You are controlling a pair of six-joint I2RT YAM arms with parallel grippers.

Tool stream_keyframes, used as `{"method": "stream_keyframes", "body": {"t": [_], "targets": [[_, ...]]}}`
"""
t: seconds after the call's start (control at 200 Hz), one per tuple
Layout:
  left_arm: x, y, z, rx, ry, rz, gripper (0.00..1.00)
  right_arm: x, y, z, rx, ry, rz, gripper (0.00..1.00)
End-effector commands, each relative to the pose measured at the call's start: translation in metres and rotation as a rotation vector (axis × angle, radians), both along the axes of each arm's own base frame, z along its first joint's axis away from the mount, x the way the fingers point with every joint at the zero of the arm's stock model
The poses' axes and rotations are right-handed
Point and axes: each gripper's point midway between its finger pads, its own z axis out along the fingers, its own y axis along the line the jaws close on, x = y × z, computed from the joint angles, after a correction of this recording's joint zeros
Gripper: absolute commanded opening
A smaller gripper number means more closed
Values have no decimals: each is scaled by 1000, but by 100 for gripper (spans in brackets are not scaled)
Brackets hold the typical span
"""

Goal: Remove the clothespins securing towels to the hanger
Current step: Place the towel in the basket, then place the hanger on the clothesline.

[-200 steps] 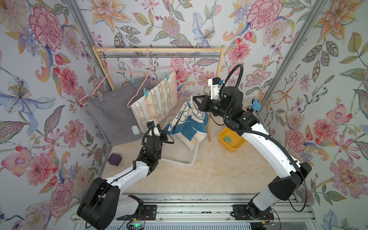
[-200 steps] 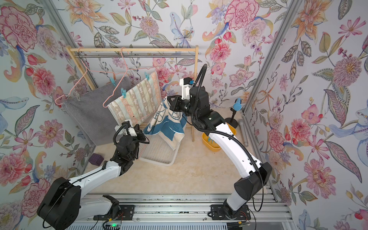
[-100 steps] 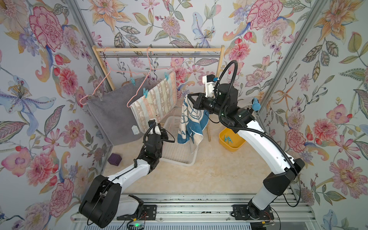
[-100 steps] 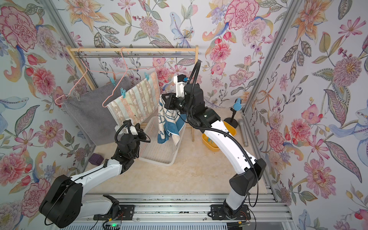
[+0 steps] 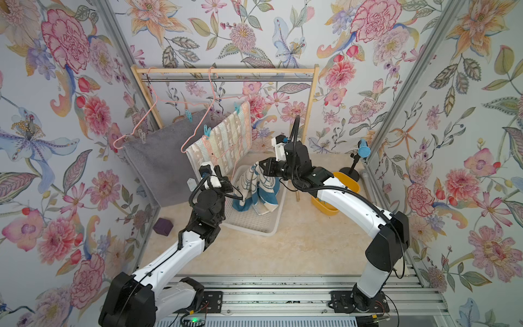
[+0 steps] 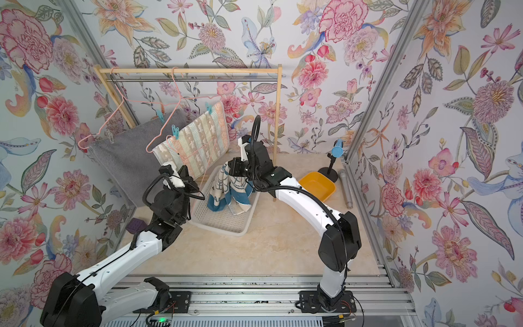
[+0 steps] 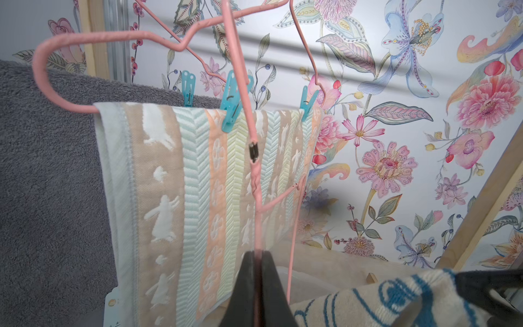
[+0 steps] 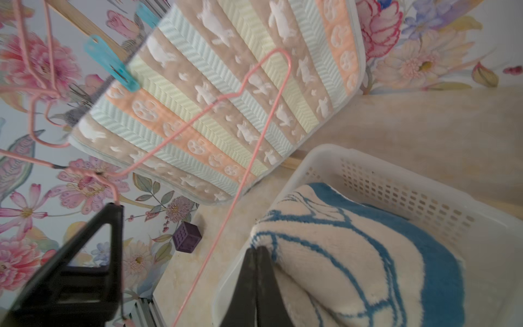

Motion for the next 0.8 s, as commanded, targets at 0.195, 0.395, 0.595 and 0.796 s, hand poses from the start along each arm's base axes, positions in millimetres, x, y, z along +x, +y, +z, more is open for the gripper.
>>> {"method": "stream_keyframes", "body": {"t": [0.195, 0.395, 0.595, 0.796], "targets": [[-12, -22, 50, 99, -128, -145, 0, -1, 20, -116, -146, 153, 18, 0], [-5, -45, 74, 192, -150, -236, 0, -7, 14, -133, -219, 167, 67, 65], [2, -70, 124, 263, -236, -317, 0, -11, -31, -105, -255, 74, 1, 100], [39, -98, 166, 302, -249, -365, 0, -20, -58, -99, -223, 50, -15, 100]]}}
